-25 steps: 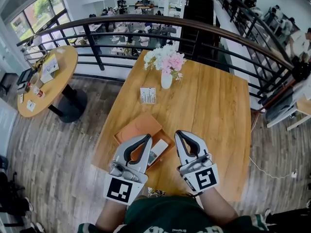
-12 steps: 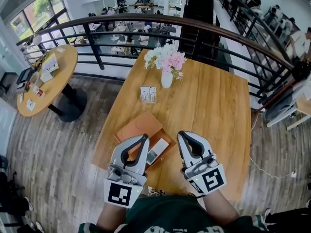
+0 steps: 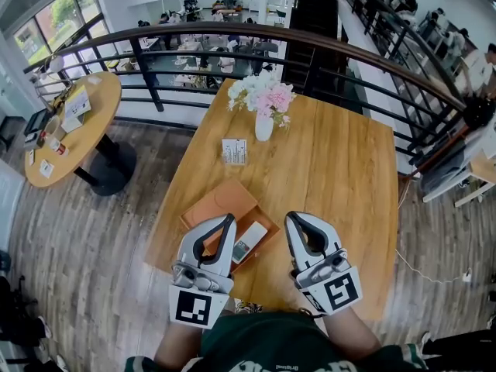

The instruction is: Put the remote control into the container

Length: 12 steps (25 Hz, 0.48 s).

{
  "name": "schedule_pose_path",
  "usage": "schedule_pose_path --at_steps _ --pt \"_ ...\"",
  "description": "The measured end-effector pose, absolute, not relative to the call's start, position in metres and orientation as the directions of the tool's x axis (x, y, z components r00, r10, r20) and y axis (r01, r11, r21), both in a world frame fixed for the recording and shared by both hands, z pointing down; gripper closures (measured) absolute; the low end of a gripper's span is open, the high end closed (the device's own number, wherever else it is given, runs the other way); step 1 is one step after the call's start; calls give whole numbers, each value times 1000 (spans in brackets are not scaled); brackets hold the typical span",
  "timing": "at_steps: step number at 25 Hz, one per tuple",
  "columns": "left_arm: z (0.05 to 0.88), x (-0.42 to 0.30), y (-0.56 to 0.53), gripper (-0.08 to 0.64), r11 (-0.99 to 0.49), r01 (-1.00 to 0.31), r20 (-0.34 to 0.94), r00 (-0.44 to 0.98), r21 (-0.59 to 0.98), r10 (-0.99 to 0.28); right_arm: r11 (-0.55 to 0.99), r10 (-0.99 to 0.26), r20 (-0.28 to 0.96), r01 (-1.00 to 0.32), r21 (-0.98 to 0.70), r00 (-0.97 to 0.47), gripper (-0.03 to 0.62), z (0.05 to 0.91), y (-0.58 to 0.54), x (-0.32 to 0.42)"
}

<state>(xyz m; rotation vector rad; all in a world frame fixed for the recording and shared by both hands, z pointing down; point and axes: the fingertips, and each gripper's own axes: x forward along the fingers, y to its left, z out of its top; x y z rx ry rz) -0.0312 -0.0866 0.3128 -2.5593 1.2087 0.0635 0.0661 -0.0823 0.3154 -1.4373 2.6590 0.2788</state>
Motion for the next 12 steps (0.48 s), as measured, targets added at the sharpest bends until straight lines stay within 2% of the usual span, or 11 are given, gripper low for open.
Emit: schedule_pose_path --at_steps 12 --pt "315 -34 -90 560 -619 -755 -145 652 -218 -744 551 -807 -158 -821 149 -569 577 317 -81 55"
